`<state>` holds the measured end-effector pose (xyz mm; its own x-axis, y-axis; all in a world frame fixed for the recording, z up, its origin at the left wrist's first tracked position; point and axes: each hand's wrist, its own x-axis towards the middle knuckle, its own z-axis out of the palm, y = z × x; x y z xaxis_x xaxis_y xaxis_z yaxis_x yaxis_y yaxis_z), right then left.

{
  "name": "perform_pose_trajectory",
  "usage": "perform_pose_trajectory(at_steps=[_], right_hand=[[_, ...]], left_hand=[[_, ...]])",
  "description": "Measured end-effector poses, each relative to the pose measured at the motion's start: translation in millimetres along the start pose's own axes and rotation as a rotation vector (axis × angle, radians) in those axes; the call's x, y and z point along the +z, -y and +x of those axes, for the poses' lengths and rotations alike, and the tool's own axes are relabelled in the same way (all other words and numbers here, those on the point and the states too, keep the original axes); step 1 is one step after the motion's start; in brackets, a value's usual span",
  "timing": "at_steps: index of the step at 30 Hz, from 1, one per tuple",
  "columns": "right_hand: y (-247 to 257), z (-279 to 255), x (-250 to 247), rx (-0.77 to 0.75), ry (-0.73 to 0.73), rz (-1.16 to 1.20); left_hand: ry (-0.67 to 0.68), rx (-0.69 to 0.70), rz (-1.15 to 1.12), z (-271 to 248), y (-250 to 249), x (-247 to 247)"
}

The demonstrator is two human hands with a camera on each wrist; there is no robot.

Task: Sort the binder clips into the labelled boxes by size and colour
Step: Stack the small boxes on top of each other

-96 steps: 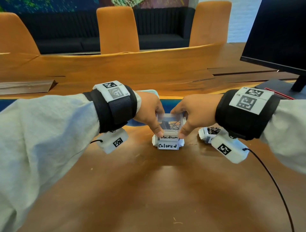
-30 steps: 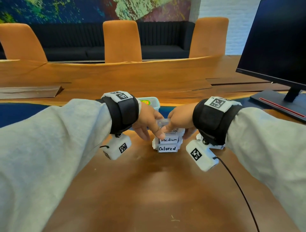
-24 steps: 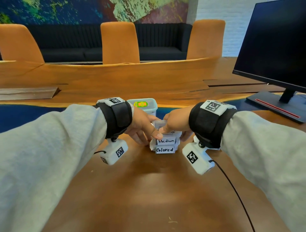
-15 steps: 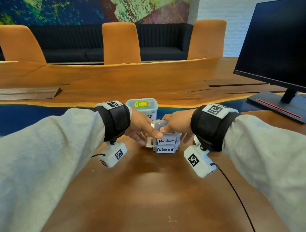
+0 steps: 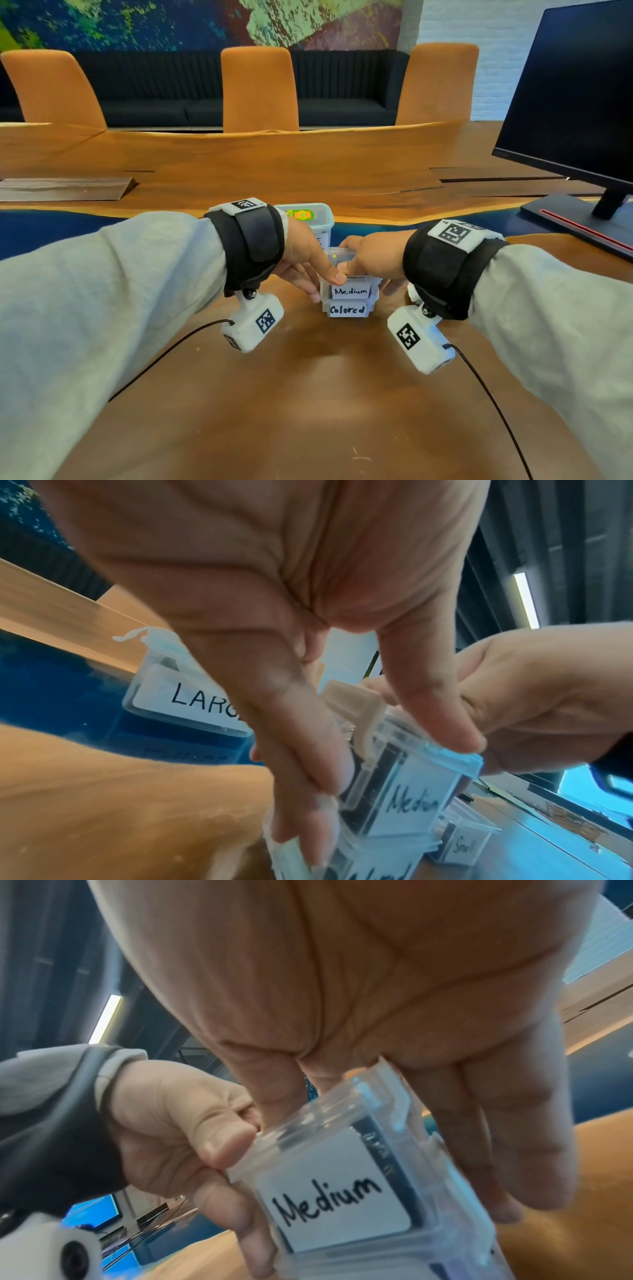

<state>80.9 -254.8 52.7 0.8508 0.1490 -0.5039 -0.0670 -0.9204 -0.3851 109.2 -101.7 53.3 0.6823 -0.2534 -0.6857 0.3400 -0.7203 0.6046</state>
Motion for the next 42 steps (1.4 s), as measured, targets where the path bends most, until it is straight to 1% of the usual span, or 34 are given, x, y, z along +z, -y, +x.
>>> perform_pose_trajectory(at_steps=[2, 4, 6, 8, 10, 12, 14, 17, 19, 22, 25, 27, 29, 31, 33, 35, 38, 42], right_hand=[[-3.0, 0.8, 0.2, -0.017, -0.005, -0.027], [-9.5, 2.0, -4.5, -0.068, -0.035, -0.059], [-22.4, 0.8, -18.2, -0.116, -0.115, -0.025], [-40.1, -1.7, -39.1, -0.146, -0.239, 0.049], [-62.8, -3.7, -58.0, -0.134, -0.305, 0.014], [-87.2, -3.7, -66.8, -0.056, -0.265, -0.116], [-104.8, -4.7, -64.2, 0.028, -0.163, -0.253], [-116.6, -6.7, -52.4, 0.075, -0.054, -0.392], [-120.1, -6.4, -43.9, 0.070, -0.052, -0.451], [-123.8, -4.3, -39.8, 0.038, -0.088, -0.494], [-119.4, -6.6, -54.1, 0.006, -0.175, -0.505], [-107.5, -12.5, -68.9, -0.041, -0.264, -0.439], [-87.8, -22.1, -81.9, -0.115, -0.342, -0.355], [-63.8, -31.9, -88.5, -0.208, -0.384, -0.303], [-40.9, -37.9, -86.9, -0.295, -0.385, -0.275], [-23.4, -36.7, -79.6, -0.350, -0.357, -0.276], [-8.7, -25.8, -64.8, -0.381, -0.319, -0.313], [-6.0, -14.9, -52.6, -0.380, -0.323, -0.317]], left_hand=[[-0.038, 0.013, 0.099, -1.3, -3.8, 1.9], [-0.085, 0.053, 0.208, -1.1, -8.0, -0.2], [-0.122, 0.104, 0.300, -1.9, -10.2, -5.0], [-0.162, 0.166, 0.378, -5.0, -10.0, -10.2], [-0.214, 0.246, 0.473, -9.3, -8.9, -14.4], [-0.248, 0.326, 0.568, -11.5, -7.8, -15.6], [-0.268, 0.376, 0.648, -12.0, -6.3, -13.2], [-0.291, 0.416, 0.696, -9.0, -4.3, -9.0], [-0.298, 0.427, 0.703, -7.4, -2.8, -7.9], [-0.291, 0.424, 0.690, -6.4, -0.2, -9.4], [-0.274, 0.402, 0.694, -7.1, 0.5, -13.4], [-0.276, 0.393, 0.710, -10.1, -0.9, -18.1], [-0.289, 0.397, 0.710, -13.8, -2.8, -24.5], [-0.298, 0.409, 0.684, -17.5, -4.0, -31.5], [-0.295, 0.428, 0.638, -21.4, -5.3, -36.9], [-0.281, 0.456, 0.566, -25.2, -6.8, -40.5], [-0.245, 0.480, 0.496, -29.5, -4.6, -42.7], [-0.188, 0.501, 0.526, -23.7, 5.7, -39.8]])
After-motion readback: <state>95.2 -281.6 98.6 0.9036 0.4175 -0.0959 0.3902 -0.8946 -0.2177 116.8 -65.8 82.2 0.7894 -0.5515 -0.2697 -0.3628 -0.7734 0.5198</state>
